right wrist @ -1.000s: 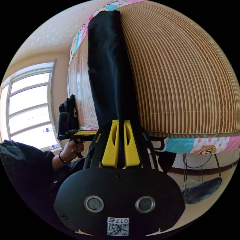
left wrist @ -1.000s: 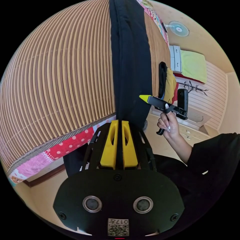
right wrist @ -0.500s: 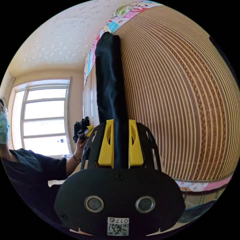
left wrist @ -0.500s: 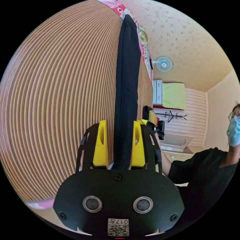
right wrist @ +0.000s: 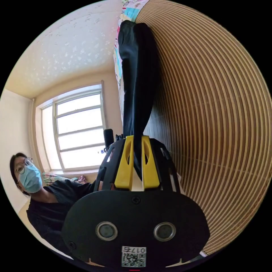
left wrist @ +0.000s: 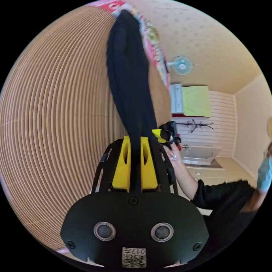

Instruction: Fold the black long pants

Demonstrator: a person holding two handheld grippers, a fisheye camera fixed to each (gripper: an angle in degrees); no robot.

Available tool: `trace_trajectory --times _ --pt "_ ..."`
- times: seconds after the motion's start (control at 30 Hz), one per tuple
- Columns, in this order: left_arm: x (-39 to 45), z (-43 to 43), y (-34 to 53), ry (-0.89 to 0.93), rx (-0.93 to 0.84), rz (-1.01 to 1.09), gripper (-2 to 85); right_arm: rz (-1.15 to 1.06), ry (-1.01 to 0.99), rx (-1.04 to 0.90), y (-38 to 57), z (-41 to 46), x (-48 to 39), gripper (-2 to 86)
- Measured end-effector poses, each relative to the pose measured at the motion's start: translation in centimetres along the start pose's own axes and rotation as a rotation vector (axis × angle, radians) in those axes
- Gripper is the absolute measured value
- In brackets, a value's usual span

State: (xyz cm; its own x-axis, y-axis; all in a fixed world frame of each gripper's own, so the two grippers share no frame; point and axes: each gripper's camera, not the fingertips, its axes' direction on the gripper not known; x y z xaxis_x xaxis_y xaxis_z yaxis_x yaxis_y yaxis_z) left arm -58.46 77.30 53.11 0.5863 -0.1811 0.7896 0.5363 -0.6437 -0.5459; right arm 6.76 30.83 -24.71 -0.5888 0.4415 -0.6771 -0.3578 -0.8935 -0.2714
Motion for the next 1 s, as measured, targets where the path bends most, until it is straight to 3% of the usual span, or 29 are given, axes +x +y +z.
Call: trace_trajectory --times 0.2,0.47,0.57,0.67,0.8,1.0 --pt "14.5 -8.0 8.3 0.312 0.072 0.289 5.1 -0.257 -0.215 -0.052 10.0 -2.1 -16.2 1.9" --pt "40.3 -20.8 9.9 0.348 0.072 0.925 5.1 -0.854 -0.239 -0.148 16.4 -2.5 -44.3 1.0" --pt "45.2 -23.7 7.4 0.268 0.114 0.971 5.2 -1.006 -0.111 -0.072 15.3 -2.0 -50.4 0.8" --pt "45.5 -23.5 2.9 0.091 0.137 0.835 5.3 -0.996 0.084 -0.007 12.1 -1.2 -50.8 0.8" --pt "40.0 -21.1 -5.1 -0.04 0.162 0.561 5.2 -0.774 0.243 0.054 1.9 2.4 -45.2 0.9" --pt "32.5 -15.8 -9.4 -0.306 0.078 0.526 5.8 -0.569 0.416 0.032 -6.2 9.0 -34.3 1.2"
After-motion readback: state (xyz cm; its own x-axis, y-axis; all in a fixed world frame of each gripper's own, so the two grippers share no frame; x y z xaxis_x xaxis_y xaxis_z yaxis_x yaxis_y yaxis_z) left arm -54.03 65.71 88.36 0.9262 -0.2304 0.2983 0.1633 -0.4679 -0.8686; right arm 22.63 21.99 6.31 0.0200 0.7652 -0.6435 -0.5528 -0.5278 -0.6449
